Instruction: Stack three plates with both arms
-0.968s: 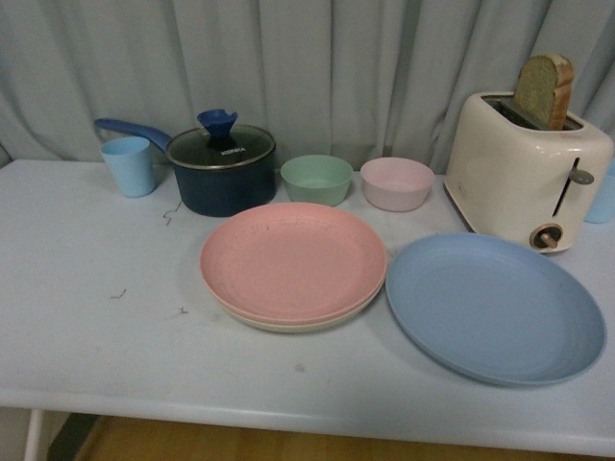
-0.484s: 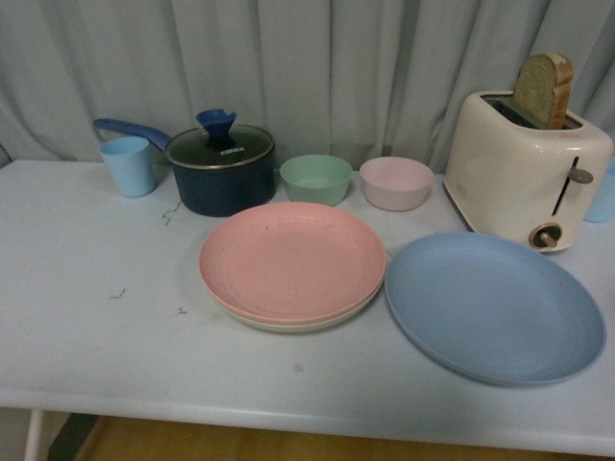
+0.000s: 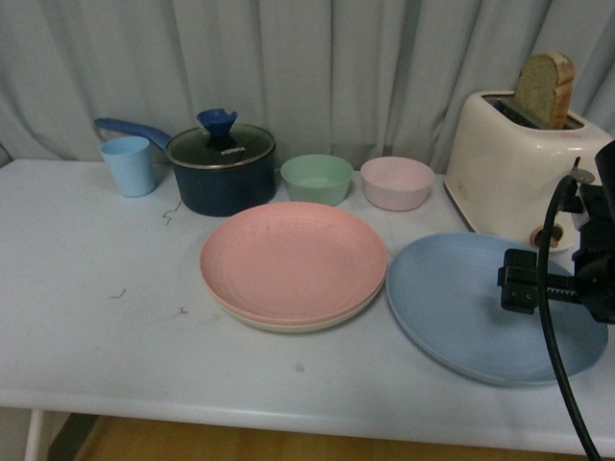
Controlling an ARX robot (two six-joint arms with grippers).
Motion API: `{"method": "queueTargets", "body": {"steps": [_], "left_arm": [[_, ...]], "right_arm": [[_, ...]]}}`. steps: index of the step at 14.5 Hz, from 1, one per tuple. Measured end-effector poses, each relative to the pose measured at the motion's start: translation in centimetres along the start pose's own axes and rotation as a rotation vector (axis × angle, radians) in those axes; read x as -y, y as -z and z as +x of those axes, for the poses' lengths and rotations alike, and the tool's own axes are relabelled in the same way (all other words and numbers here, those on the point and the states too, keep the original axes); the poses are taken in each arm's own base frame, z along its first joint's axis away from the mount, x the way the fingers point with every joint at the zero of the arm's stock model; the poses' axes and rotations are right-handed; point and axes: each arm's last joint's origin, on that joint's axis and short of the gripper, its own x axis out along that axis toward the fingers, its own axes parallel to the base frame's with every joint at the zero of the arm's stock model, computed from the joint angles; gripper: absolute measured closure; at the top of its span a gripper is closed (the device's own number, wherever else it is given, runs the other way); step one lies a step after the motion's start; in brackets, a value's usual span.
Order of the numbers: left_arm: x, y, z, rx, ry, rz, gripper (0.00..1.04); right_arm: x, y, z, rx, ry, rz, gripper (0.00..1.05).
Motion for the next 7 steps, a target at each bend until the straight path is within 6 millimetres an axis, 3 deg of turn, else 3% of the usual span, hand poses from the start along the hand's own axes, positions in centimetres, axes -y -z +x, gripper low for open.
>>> {"method": "queueTargets", "body": {"steps": [7], "left_arm": [[0.00,0.00,0.00,0.000,0.000,0.000,0.07]], "right_arm": [[0.73,0.46,0.49,0.006,0.004,0.025,0.06]]}}
